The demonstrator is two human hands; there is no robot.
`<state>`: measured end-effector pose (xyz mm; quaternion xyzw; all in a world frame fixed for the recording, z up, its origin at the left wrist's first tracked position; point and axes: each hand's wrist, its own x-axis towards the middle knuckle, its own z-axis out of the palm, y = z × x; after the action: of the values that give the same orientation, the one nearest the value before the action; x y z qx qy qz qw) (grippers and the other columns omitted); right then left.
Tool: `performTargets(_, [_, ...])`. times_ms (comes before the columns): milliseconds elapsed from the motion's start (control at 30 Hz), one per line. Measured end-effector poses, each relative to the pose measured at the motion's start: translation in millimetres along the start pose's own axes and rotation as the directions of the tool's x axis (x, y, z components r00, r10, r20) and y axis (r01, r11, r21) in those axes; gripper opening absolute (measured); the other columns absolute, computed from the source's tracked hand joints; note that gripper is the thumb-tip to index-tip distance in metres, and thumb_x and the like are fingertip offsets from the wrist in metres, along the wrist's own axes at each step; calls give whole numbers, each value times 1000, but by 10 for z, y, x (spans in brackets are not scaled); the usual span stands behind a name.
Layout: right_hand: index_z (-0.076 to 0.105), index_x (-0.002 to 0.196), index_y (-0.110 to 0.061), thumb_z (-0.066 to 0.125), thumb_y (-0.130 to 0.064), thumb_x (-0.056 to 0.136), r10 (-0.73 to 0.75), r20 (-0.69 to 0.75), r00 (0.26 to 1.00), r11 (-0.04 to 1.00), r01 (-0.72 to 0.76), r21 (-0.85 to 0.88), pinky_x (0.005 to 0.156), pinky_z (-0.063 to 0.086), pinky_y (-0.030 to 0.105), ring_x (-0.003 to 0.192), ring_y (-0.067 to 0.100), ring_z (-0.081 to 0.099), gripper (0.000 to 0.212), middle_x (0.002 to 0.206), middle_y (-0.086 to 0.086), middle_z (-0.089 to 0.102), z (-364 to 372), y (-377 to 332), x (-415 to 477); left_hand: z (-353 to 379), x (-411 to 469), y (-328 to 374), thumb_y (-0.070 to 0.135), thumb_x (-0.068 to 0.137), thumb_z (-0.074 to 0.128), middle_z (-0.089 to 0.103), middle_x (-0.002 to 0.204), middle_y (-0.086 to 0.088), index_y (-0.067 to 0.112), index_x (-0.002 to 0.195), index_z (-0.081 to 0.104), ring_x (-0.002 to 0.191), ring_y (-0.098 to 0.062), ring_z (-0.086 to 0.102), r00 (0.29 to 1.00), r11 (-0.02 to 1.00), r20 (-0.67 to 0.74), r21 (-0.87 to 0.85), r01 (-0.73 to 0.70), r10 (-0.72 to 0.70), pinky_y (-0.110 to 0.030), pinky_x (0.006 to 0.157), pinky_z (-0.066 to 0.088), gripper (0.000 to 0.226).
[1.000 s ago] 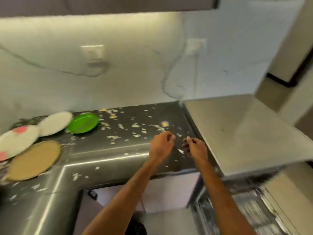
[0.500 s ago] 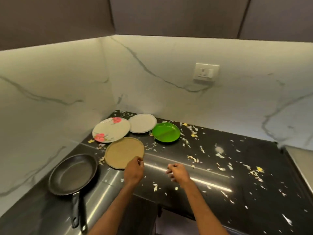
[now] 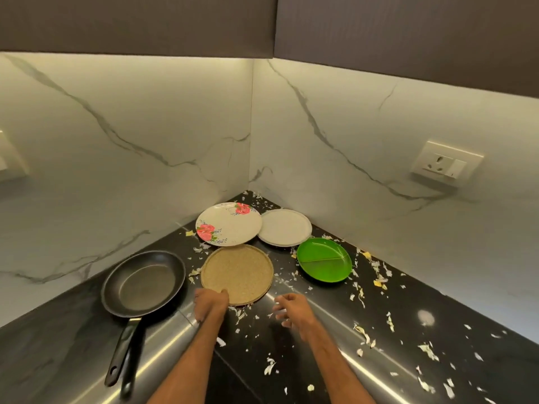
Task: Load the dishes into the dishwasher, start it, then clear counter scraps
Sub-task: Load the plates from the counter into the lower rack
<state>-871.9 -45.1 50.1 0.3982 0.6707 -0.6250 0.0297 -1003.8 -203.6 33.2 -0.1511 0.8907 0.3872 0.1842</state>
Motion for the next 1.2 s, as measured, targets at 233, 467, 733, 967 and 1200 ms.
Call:
performTargets(233, [63,106,-13,58,-24,98,-24,49,999,1000,23,7,51,45,20,61,10,60,15,91,4,73,-482,-87,125,249,26,261,38,84,62,50,129,-25,-6,133,43,115,-38,51,976,952,-67,-241,188,-209,-47,95,48,69])
performTargets(467, [63,113,-6,56,-25,100,-10,53,999,980,-1,198,56,47,23,64,12,62,24,87,3,72,-666,116,-20,108,-654,529,2,93,49,55,112,-12,10,123,44,95,-26,53,952,707,-285,-697,-124,-114,-41,79,47,31])
performTargets(733, [52,130,-22,65,-60,81,-160,-44,986,791,155,592,89,55,45,110,24,64,63,124,2,63,-596,215,-409,-297,-1249,550,12,97,60,62,94,4,13,116,57,87,-9,58,934,377,-289,-857,-350,209,-25,77,51,19])
performTargets(967, [56,133,-19,54,-39,94,-382,-165,909,639,389,664,95,52,57,118,28,63,44,129,6,66,-1011,100,-1068,-125,-1708,332,18,96,60,64,107,4,11,127,54,101,-12,58,910,454,-58,-852,-259,411,-33,88,49,32])
performTargets(1200, [68,106,-17,53,-22,99,-308,-649,696,606,669,430,84,56,36,101,19,66,17,104,0,72,-1380,526,-2124,185,-2255,117,17,101,52,63,109,0,16,123,54,115,-26,57,723,672,324,-694,-256,610,-44,94,49,22])
